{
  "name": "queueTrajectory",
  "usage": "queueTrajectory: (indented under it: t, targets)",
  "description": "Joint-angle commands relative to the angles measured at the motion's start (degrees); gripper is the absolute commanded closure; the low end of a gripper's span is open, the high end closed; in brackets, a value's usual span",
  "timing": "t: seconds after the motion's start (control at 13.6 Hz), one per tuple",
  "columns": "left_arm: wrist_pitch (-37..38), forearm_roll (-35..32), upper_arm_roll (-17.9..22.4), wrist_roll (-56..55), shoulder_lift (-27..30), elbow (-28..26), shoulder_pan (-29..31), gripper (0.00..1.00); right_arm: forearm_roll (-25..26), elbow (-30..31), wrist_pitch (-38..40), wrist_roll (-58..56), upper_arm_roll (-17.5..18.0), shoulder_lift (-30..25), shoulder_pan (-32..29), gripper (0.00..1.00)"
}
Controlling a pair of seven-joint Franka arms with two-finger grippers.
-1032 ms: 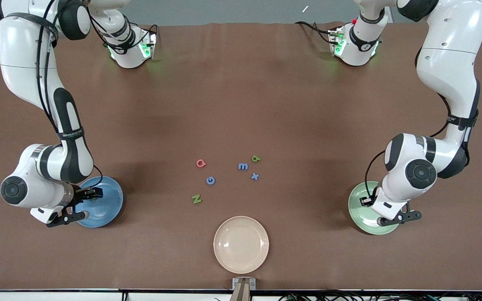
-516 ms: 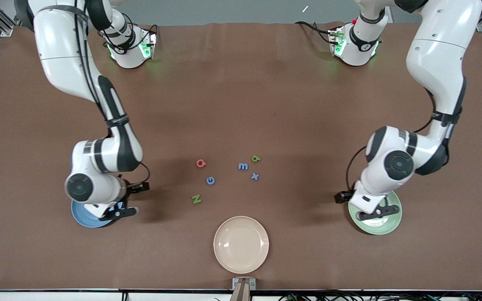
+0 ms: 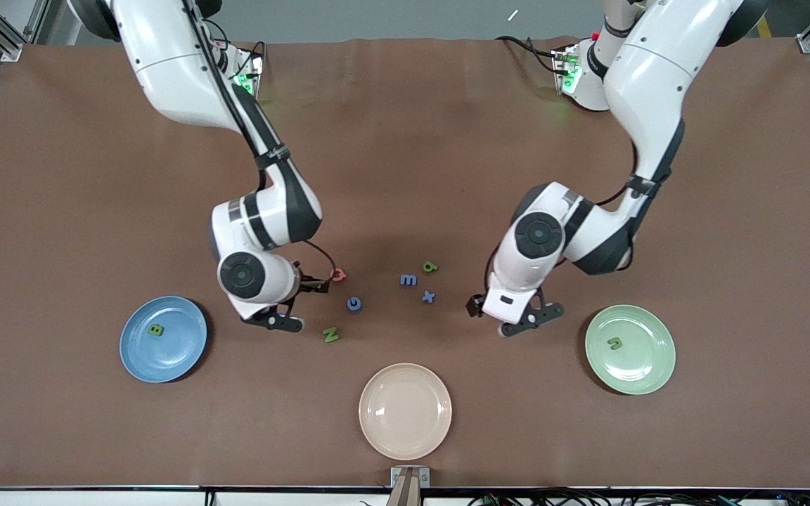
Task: Sort uppercase to blue plate, lowercase to green plate
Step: 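Move the right gripper to the pink letter while the left gripper reaches blue x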
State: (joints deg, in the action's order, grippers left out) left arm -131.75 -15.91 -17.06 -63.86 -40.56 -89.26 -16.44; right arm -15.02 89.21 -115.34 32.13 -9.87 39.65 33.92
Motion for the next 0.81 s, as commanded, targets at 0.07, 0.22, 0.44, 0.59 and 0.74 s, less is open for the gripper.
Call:
queueTrajectory:
  t: [0.07, 0.22, 0.44, 0.59, 0.74]
  targets:
    - [-0.2, -0.8, 0.7, -4.2, -5.0, 5.8, -5.4, 0.02, -7.6, 10.6, -10.6, 3.7, -0.3, -2.5, 3.0, 0.06]
    - [-0.3, -2.3, 0.7, 5.3, -5.3, 5.8, -5.9, 0.06, -9.9, 11.3, -12.5, 4.3, -0.3, -2.1, 3.9, 0.06]
    - [-5.5, -2.3, 0.7, 16.5, -6.1, 5.8, -6.8, 0.14, -11.0, 11.3, -13.9, 4.3, -0.3, -1.9, 4.5, 0.08]
    - [-10.3, -2.3, 0.7, 24.1, -7.7, 5.7, -6.8, 0.17, -11.9, 11.3, -14.7, 4.3, -0.3, -1.7, 5.0, 0.10]
    - [-12.9, -2.5, 0.7, 28.4, -8.5, 5.7, -7.2, 0.26, -11.9, 11.3, -15.9, 4.3, -0.4, -1.5, 5.8, 0.14]
